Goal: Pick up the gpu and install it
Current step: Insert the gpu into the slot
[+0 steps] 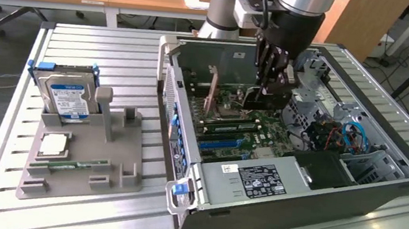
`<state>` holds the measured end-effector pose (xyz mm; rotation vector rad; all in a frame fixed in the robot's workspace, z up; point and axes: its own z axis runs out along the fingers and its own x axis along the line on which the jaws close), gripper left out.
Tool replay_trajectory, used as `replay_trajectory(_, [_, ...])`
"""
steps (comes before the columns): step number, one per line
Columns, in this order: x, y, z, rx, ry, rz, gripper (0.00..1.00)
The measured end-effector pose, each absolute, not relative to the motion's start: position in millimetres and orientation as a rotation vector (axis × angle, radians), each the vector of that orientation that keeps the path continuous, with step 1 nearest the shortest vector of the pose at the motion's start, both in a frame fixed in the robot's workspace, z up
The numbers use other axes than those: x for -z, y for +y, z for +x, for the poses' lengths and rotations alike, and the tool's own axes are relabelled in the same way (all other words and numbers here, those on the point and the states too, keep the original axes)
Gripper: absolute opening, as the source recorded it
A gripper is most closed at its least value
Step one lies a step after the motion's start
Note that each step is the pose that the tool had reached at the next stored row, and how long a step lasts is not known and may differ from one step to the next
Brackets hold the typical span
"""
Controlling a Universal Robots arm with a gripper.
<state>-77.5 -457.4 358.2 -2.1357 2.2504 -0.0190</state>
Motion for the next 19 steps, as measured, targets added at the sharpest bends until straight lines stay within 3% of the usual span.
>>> replay_trajectory(19, [-342.3,-459.8,-79.7,0.019,2.250,-2.136,0.26])
